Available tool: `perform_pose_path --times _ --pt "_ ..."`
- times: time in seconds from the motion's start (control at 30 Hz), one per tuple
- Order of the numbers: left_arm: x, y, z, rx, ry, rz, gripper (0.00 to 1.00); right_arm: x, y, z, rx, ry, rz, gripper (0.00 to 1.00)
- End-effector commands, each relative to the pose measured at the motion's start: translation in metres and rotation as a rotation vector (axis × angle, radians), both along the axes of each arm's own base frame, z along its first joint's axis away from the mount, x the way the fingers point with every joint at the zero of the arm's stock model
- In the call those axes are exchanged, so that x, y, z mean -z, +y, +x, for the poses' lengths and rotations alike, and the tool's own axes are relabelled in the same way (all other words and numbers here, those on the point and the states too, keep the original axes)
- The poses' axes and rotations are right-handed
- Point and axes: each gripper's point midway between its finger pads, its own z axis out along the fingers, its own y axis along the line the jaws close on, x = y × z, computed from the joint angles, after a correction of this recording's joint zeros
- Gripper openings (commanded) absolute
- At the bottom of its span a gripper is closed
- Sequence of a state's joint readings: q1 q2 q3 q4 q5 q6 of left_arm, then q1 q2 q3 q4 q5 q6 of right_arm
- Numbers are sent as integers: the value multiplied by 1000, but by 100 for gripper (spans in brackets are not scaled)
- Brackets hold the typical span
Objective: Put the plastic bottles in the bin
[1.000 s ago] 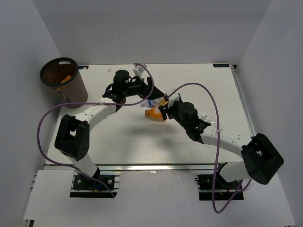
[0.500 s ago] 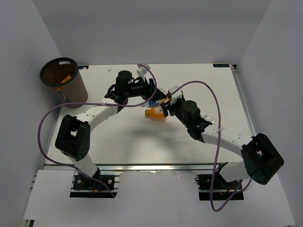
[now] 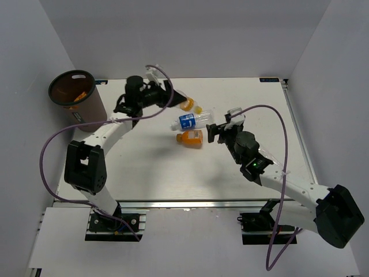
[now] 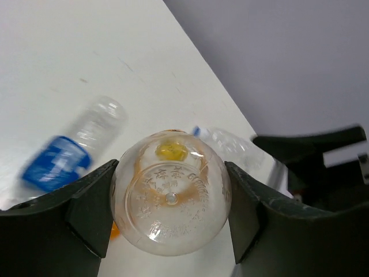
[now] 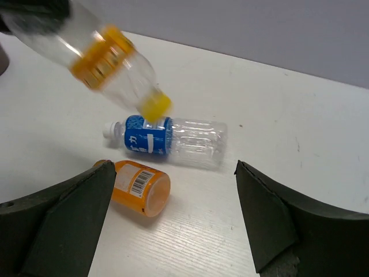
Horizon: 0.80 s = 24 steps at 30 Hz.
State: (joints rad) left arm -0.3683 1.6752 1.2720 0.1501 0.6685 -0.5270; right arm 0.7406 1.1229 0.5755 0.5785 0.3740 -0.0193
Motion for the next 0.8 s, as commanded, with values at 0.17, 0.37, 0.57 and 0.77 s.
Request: perform_pose_path --times 0.17,0.37,0.57,0.77 --pt "-112 212 87 -541 -162 -74 6 14 -45 -4 217 83 123 89" --pt "-144 324 80 -723 -182 -159 5 31 -59 0 295 94 118 89" --pt "-142 442 58 -1203 -121 -32 7 46 -59 5 321 125 68 89" --pt "-137 514 19 -1631 -124 120 13 57 -58 15 364 156 34 89"
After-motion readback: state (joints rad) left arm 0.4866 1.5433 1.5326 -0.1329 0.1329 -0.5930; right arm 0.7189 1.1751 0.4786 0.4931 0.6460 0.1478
